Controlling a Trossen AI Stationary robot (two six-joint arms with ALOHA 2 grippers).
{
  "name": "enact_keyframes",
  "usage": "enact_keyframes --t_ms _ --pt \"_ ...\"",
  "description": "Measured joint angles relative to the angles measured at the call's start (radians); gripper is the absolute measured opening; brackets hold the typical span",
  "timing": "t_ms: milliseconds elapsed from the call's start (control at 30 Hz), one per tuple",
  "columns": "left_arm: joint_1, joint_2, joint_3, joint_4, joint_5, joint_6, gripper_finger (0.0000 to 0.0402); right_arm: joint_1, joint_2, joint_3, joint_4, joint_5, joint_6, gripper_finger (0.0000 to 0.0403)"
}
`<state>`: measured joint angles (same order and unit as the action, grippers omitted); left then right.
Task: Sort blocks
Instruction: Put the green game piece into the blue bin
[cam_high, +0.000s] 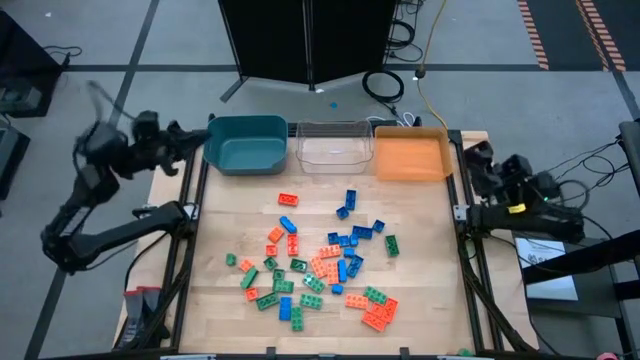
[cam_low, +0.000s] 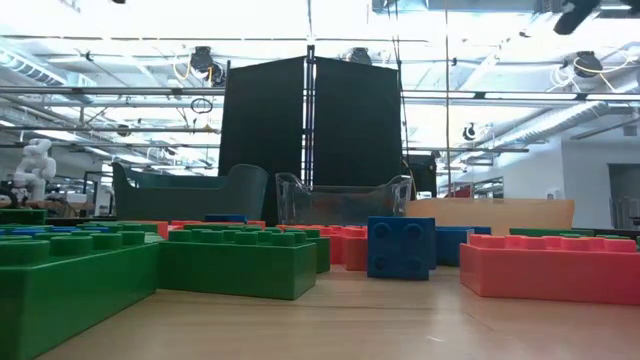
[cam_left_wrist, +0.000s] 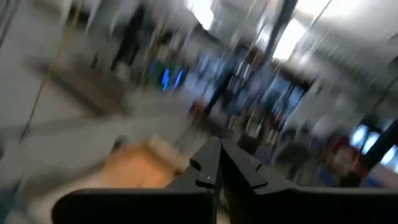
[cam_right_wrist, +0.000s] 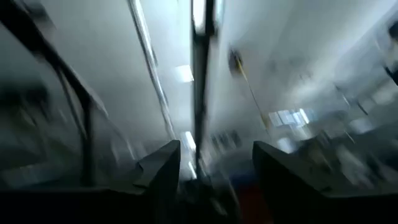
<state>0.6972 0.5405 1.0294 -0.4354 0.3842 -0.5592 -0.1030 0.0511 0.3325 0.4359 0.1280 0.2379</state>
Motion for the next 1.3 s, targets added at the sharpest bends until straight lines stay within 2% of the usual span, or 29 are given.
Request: enact_keyframes --t_ms 133,333,433,500,600,700,800,867,967,1067,1133,1200,1300 --pt "-0.012 0.115 0.097 -0.215 0.005 0.126 0.0017 0.0 0.128 0.237 -0.348 0.026 -0.094 0.0199" --pt "-0.103 0.27 0.07 -0.283 -0.021 0.271 0.0017 0.0 0.349 0.517 -0.699 0.063 -0.212 0.0199" --pt "-0.207 0.372 0.066 -0.28 -0.033 0.323 0.0017 0.0 0.442 0.61 -0.856 0.063 -0.22 0.0199" --pt "-0.293 0.441 0.074 -0.278 -0.09 0.376 0.0017 0.0 0.49 0.65 -0.931 0.063 -0.212 0.0199" --pt "-0.432 0.54 0.099 -0.29 -0.176 0.439 0.0017 0.0 0.538 0.673 -0.987 0.059 -0.177 0.0199" --pt "-0.562 0.596 0.137 -0.33 -0.185 0.42 0.0017 0.0 0.558 0.674 -0.995 0.052 -0.135 0.0199" --pt "-0.696 0.609 0.149 -0.348 -0.232 0.303 0.0017 0.0 0.561 0.674 -1.035 0.05 -0.121 0.0199" --pt "-0.782 0.599 0.15 -0.372 -0.339 0.162 0.0017 0.0 0.561 0.674 -1.073 0.051 -0.118 0.0199" --pt "-0.884 0.58 0.151 -0.515 -0.534 -0.092 0.0017 0.0 0.56 0.674 -1.111 0.053 -0.091 0.0199" --pt "-0.968 0.583 0.15 -0.701 -0.693 -0.444 0.0017 0.0 0.567 0.674 -1.126 0.053 -0.071 0.0199" --pt "-1.004 0.59 0.145 -0.802 -0.731 -0.703 0.0017 0.0 0.575 0.674 -1.125 0.053 -0.066 0.0199" --pt "-1.032 0.599 0.129 -0.881 -0.723 -0.916 0.0017 0.0 0.582 0.674 -1.126 0.053 -0.066 0.0199" --pt "-1.069 0.615 0.112 -0.956 -0.668 -1.008 0.0017 0.0 0.597 0.674 -1.133 0.053 -0.066 0.0199"
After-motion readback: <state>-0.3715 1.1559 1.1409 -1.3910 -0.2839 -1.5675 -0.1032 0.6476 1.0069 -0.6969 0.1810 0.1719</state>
